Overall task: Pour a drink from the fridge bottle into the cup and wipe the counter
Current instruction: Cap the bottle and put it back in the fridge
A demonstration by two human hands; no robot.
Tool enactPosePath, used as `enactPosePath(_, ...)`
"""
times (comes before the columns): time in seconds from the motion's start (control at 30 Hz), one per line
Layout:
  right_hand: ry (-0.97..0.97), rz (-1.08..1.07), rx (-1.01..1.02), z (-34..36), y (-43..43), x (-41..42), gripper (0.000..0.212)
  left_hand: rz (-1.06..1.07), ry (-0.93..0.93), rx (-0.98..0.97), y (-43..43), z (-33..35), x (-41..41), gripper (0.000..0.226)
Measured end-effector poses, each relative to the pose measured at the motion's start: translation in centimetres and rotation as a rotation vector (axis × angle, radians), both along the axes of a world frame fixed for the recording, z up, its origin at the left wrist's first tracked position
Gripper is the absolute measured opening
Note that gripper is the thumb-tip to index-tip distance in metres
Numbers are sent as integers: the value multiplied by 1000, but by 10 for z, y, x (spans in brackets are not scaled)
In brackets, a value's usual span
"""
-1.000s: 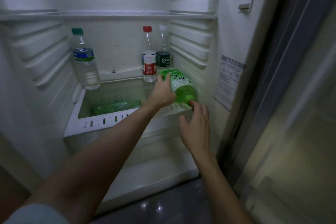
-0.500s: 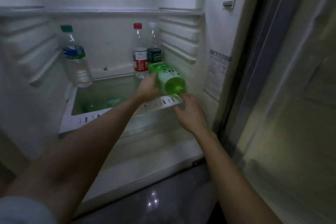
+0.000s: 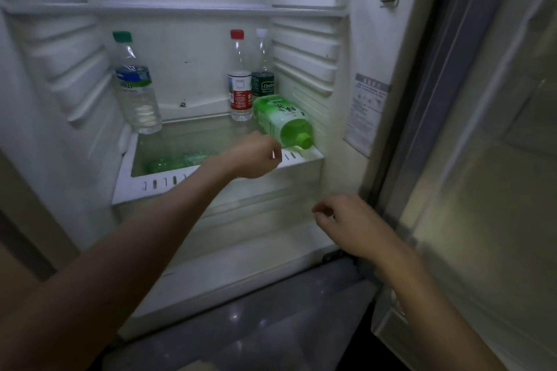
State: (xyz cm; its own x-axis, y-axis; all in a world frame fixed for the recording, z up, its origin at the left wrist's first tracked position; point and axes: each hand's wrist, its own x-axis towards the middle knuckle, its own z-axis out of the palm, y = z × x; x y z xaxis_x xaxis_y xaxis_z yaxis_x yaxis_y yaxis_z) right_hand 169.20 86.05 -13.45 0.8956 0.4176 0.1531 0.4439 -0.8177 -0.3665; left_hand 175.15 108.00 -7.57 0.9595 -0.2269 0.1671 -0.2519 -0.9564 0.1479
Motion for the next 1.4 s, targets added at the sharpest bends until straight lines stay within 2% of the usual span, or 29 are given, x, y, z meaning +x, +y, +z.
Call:
enactPosePath(0.13,62,49,-93,-5,-8,-13,27,-32,102,32,-15,-8,-30,20)
enactPosePath(0.27,98,91,-90,-4,-16,-29,25,7,139,50,-33,-12,-67,21)
enactPosePath(0.47,49,210,-72,-5,-40,-66,25,86,254,75,-72,-16,-136,27)
enactPosePath(0.67,40,382,-104,-24,-67,-122,22,195,291,46,-129,-45,-212,28)
enactPosePath(0.83,74,469,-213,-35,-91,-166,28,316,497,95,-150,-66,-276,32)
enactPosePath(1.0,95,473,-221,-31,-109,-194,29,406,486,92,-156,-58,-335,34)
enactPosePath(1.23,92,479,-223,-28,-137,-243,31,396,389,71,-194,-61,-400,33)
enactPosePath(1.4,101,436,-157,-40,-194,-292,29,377,371,118,-232,-82,-445,36)
